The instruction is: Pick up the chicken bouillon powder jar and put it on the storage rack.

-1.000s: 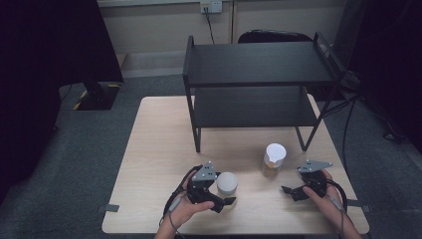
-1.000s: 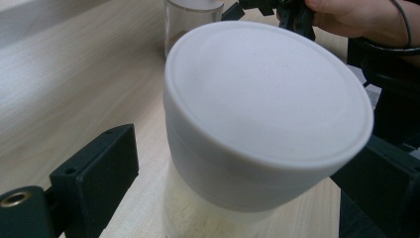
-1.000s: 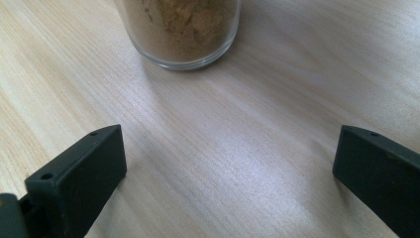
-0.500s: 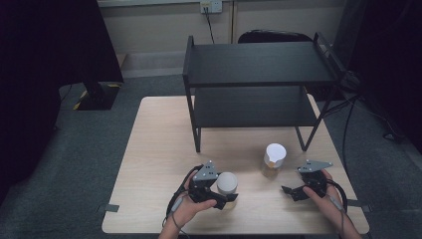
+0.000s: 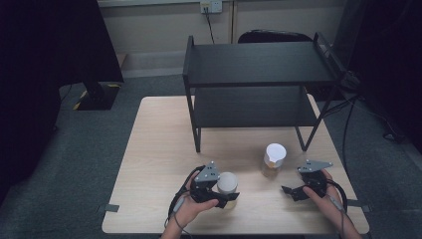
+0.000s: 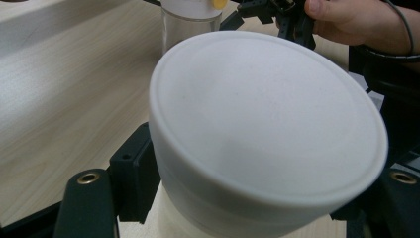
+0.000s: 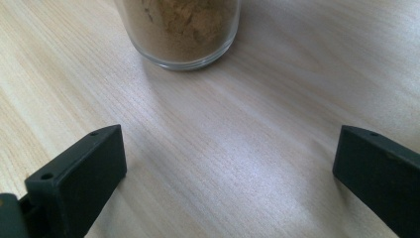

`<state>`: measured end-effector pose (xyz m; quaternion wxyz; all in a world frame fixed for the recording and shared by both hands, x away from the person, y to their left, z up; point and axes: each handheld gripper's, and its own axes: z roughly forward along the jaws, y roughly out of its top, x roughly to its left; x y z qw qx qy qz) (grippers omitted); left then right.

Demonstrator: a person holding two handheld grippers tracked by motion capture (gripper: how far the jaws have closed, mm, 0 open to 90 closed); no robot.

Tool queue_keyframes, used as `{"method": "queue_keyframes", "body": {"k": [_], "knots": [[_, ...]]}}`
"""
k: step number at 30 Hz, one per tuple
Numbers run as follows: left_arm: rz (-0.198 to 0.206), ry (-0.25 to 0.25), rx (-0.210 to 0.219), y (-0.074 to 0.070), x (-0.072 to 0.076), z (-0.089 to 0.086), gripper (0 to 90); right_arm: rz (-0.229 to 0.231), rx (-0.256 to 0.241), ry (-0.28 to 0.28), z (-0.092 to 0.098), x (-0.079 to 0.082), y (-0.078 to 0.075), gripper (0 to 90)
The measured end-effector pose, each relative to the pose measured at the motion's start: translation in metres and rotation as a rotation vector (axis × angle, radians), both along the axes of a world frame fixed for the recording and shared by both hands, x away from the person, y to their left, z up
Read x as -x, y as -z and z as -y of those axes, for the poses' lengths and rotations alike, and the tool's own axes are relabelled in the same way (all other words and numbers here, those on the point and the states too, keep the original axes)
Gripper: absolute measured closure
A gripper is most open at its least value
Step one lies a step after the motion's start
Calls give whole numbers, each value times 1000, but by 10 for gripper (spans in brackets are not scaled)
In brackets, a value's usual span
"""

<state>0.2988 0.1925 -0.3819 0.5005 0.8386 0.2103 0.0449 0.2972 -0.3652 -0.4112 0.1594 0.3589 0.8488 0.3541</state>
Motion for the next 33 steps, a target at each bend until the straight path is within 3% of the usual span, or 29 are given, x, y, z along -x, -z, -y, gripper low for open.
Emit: {"method": "queue_keyframes", "body": {"k": [7,9,16,21,33], "knots": [[16,-14,-17,-3,5,4,323,0,0,0,0,0,0,0],[40,-16,-25,-3,9,5,330,0,0,0,0,0,0,0],[67,-17,-60,-9,13,9,345,0,0,0,0,0,0,0],[73,-12,-77,-13,14,13,350,0,0,0,0,0,0,0],[67,-6,-70,-20,11,18,351,0,0,0,0,0,0,0]]}}
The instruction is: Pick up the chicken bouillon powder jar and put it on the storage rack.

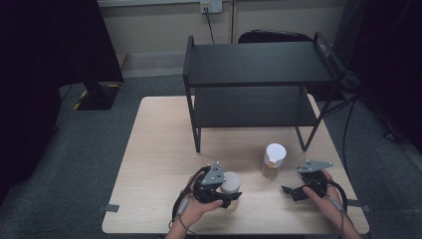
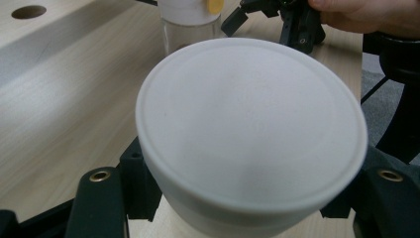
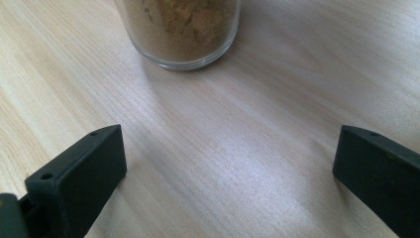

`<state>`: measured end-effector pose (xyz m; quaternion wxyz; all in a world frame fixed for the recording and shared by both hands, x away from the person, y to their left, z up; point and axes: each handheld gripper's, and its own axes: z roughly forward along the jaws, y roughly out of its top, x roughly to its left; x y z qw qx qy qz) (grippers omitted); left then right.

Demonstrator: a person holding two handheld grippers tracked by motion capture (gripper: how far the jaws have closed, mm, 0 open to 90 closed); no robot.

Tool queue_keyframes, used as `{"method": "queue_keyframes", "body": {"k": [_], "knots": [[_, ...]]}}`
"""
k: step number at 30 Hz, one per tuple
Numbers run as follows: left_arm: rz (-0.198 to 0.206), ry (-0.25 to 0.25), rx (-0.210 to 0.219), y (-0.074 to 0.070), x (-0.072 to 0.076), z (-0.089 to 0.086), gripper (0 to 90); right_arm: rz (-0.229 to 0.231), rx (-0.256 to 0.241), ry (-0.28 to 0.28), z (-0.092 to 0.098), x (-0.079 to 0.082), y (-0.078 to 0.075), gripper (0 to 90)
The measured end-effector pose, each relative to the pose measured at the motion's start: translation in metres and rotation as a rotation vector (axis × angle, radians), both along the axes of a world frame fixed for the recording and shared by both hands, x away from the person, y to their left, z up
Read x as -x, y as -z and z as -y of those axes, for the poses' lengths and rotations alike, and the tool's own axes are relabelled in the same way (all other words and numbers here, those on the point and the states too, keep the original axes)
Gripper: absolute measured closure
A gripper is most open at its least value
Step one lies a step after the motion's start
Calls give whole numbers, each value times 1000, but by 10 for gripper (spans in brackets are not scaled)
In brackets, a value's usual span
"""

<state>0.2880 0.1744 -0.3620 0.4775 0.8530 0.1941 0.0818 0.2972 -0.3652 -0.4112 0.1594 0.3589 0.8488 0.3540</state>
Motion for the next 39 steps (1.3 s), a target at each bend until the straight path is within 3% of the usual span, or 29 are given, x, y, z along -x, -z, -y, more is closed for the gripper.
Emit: {"method": "queue_keyframes", "body": {"k": [10,39], "knots": [[-4,15,2,-12,-8,7,351,0,0,0,0,0,0,0],[7,59,46,-67,-47,28,351,0,0,0,0,0,0,0]]}}
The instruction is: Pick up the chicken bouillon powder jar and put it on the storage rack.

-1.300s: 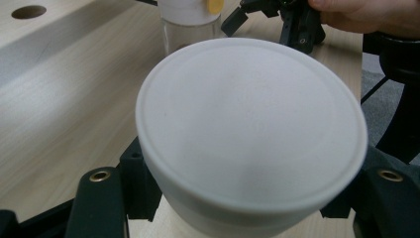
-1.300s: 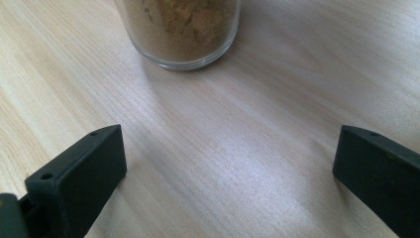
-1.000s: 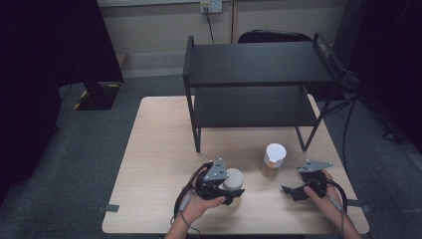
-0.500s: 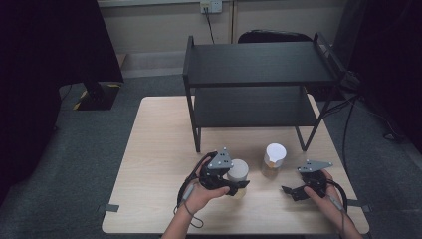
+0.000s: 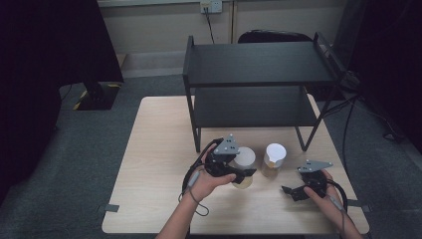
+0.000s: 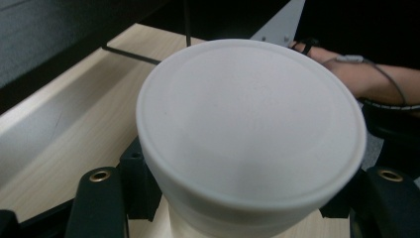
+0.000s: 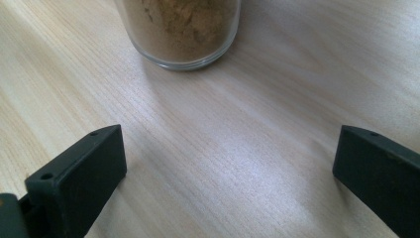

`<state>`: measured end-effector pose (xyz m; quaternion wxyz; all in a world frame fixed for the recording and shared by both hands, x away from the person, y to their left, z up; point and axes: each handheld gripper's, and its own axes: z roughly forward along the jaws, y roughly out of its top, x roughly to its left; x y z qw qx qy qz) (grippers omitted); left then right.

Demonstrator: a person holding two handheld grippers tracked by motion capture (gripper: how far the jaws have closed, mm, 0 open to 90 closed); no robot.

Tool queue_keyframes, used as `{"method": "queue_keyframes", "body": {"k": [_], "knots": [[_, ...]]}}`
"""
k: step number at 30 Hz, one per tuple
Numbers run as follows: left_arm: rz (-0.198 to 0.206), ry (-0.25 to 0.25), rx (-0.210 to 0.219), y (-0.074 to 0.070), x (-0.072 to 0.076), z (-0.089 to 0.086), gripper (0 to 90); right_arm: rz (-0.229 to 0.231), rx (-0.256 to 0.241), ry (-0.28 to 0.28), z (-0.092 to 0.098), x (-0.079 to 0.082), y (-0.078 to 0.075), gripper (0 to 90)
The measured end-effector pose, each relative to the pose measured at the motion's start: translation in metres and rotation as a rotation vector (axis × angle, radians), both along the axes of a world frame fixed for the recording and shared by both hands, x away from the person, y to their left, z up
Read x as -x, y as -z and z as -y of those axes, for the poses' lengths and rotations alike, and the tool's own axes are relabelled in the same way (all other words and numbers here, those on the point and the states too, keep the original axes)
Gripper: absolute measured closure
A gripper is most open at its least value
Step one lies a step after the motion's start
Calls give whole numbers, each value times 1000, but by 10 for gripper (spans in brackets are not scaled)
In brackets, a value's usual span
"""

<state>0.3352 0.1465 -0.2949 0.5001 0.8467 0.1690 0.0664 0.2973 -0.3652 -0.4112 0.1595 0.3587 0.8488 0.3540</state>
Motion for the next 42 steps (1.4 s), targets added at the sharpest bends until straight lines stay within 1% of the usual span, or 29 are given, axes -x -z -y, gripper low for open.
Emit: {"method": "queue_keyframes", "body": {"k": [6,12,14,17,18,21,26,28,29,30,31,32,33,40,41,42], "knots": [[12,8,4,-14,-7,7,351,0,0,0,0,0,0,0],[1,19,30,-24,-16,10,351,0,0,0,0,0,0,0],[-1,19,32,-28,-19,11,351,0,0,0,0,0,0,0],[14,14,14,-37,-21,16,351,0,0,0,0,0,0,0],[13,12,12,-39,-22,17,351,0,0,0,0,0,0,0],[14,6,12,-45,-26,20,351,0,0,0,0,0,0,0],[11,0,25,-54,-31,22,351,2,0,0,0,0,0,0],[15,-2,28,-60,-34,24,351,2,0,0,0,0,0,0],[15,-2,28,-60,-34,24,351,2,0,0,0,0,0,0],[14,-4,29,-64,-35,26,351,2,0,0,0,0,0,0],[14,-4,29,-64,-35,26,351,2,0,0,0,0,0,0],[21,-4,24,-69,-37,28,351,2,0,0,0,0,0,0],[21,-4,24,-69,-37,28,351,2,0,0,0,0,0,0],[26,-4,22,-85,-41,32,351,1,0,0,0,0,0,0],[24,-6,21,-89,-43,33,351,1,0,1,0,0,0,0],[24,-6,21,-89,-43,33,351,1,0,1,0,0,0,0]]}}
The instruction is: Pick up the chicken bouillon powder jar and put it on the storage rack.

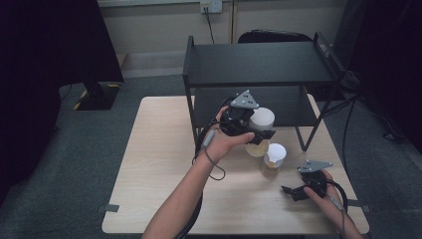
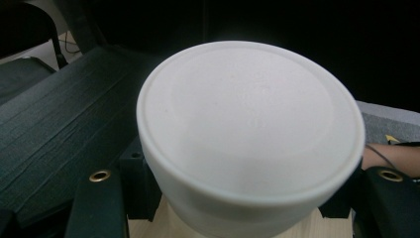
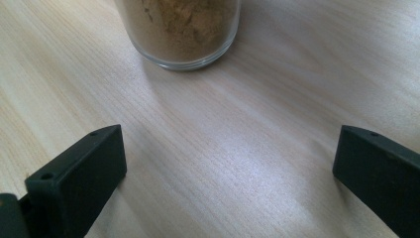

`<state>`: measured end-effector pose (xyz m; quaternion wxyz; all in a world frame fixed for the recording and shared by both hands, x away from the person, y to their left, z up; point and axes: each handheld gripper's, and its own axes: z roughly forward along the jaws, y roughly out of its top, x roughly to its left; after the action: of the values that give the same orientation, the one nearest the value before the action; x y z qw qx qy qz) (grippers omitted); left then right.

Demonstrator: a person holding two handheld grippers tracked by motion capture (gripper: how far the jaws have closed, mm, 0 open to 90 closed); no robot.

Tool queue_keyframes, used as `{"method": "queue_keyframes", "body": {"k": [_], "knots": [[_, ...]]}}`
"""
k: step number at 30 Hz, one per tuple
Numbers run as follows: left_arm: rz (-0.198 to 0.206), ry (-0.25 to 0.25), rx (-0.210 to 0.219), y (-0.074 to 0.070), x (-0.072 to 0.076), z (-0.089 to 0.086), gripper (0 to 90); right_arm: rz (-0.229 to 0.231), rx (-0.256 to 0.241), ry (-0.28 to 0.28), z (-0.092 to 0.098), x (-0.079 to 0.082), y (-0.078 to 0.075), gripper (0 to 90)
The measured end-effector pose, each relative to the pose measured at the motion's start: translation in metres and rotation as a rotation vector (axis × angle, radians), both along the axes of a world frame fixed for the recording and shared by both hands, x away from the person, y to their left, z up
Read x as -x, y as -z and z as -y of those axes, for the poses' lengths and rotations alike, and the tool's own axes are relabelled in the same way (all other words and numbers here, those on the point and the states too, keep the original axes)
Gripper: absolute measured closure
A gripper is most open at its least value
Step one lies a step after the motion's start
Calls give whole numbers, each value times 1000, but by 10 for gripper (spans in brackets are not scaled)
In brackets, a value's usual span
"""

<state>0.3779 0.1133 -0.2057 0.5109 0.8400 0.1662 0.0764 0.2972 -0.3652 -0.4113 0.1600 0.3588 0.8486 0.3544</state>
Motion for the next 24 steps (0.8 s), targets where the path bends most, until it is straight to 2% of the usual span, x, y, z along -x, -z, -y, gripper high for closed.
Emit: {"method": "queue_keyframes", "body": {"k": [10,15,24], "knots": [[6,-4,-6,-20,-5,3,351,0,0,0,0,0,0,0],[3,-13,8,-29,-9,2,351,0,1,-1,0,0,0,0],[19,-21,11,-56,-12,5,351,0,1,0,0,0,0,0]]}}
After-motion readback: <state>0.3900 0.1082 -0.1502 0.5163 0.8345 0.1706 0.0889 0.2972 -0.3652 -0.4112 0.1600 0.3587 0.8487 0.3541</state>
